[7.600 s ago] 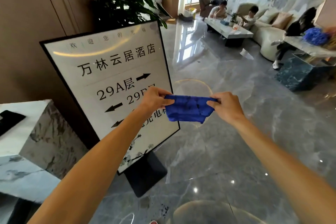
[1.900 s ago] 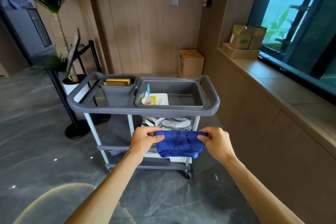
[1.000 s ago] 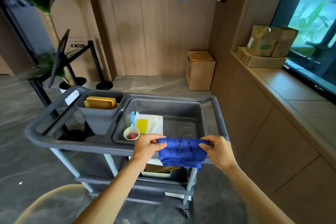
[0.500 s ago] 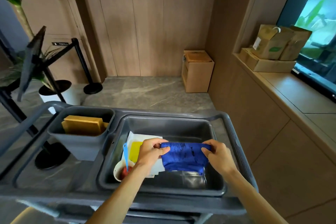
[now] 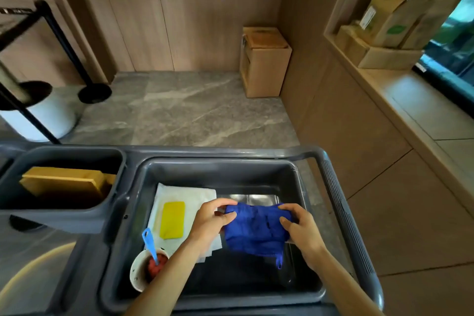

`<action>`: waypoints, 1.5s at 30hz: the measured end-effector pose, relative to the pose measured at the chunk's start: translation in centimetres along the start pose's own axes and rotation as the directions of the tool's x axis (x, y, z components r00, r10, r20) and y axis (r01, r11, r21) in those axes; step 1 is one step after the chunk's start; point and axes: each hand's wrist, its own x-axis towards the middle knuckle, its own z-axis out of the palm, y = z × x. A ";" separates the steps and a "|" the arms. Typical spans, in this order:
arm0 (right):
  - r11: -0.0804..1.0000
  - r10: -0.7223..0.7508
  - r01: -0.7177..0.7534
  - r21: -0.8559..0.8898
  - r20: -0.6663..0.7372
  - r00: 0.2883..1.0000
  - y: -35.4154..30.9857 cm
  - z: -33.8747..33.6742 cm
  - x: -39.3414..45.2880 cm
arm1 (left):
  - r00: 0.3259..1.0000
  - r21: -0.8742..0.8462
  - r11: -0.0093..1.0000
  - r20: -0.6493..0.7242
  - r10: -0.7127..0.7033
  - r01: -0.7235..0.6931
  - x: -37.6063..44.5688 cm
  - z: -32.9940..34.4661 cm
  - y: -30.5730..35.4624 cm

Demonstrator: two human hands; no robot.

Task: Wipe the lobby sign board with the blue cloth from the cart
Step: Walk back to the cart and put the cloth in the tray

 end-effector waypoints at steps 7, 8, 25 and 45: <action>0.992 0.081 -0.090 0.092 0.100 0.992 2.4 1.2 3.6 | 0.995 0.054 0.994 -0.031 -0.091 0.093 3.6 1.2 -2.9; 0.988 0.098 -0.112 0.106 0.126 0.987 2.7 1.4 4.3 | 0.995 0.051 0.994 -0.032 -0.100 0.101 4.2 1.3 -3.3; 0.923 -0.086 0.142 -0.357 0.167 0.982 7.6 4.5 14.0 | 0.989 0.422 0.895 -0.071 -0.126 0.144 13.0 3.7 -9.9; 0.693 -0.368 0.360 -0.625 0.122 0.922 8.8 6.6 13.5 | 0.950 0.788 0.603 -0.082 0.303 -0.124 13.4 4.9 -11.8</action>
